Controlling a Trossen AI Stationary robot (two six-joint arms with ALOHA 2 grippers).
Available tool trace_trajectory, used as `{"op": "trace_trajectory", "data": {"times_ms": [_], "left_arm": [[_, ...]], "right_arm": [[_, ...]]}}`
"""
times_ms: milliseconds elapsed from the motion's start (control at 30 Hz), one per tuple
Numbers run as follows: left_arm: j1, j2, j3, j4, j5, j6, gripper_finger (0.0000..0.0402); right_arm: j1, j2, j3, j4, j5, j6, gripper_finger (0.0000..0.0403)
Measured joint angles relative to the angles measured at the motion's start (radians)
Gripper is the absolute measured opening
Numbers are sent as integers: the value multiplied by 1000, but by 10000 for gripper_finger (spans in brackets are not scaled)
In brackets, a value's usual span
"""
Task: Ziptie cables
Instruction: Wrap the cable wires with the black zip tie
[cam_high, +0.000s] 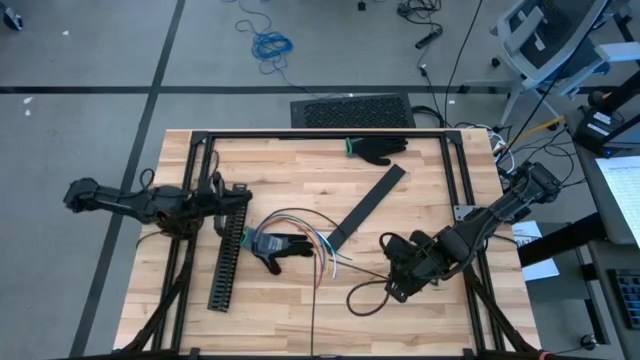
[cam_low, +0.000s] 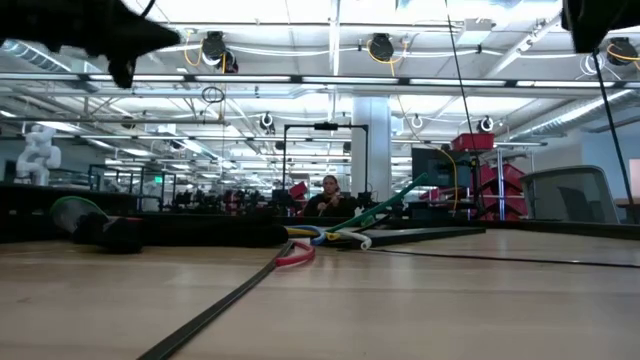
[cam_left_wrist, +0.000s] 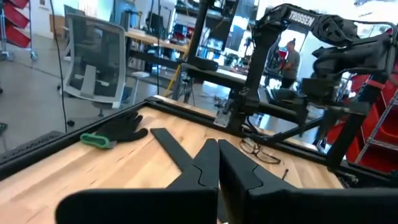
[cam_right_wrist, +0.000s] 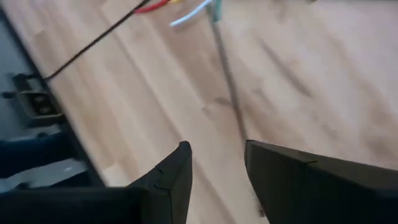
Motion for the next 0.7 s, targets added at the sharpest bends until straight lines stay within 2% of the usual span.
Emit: {"op": "trace_trajectory", "data": {"times_ms": [100,233,267,400,467,600,700], "left_arm": [[0,167,134,-6,74,91,2],[-1,414,319,-122,214,191,1],[-3,475,358,-164,246,205,1],[-30,692,457,-303,324,229,1],[-49,780,476,-314,346,232,1],[-61,921,487,-246,365,198,1],[-53,1006,490,-99,385,165,0]], "right_arm": [[-20,0,0,-41,51,-31,117],[-68,0,-14,-41,108,-111,25],[-81,0,-22,-38,120,-131,13],[-143,1,-47,-13,212,-170,2],[-171,-2,-49,3,259,-214,2],[-213,-46,-49,23,269,-315,1],[-227,-111,-49,16,308,-372,1]]}}
